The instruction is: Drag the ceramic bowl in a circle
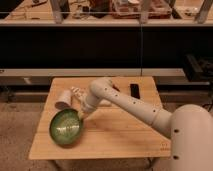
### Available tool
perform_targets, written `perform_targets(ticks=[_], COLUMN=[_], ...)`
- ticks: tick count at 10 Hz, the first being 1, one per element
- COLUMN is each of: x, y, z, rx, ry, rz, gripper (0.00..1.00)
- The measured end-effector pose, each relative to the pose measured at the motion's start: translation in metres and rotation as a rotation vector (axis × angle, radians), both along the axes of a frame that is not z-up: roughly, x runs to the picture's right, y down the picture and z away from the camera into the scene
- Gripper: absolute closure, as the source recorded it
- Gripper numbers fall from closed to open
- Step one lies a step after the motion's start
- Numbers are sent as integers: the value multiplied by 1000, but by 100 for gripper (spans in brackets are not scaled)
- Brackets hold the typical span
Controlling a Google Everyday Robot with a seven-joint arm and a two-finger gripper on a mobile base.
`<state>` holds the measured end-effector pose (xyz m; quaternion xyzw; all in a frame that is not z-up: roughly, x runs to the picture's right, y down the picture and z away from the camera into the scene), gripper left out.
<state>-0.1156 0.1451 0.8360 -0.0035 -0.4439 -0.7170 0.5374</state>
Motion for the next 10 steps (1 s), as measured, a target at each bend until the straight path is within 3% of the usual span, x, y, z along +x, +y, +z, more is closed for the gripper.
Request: perform_targets(ticks=[3, 6, 9, 10], x=[61, 99, 111, 110], y=[-6, 8, 34, 54], z=[3, -10, -33, -45], rx=[-2, -10, -13, -17], ry=[107, 159, 141, 117], rz=[62, 69, 33, -26], gripper=[86, 86, 86, 86])
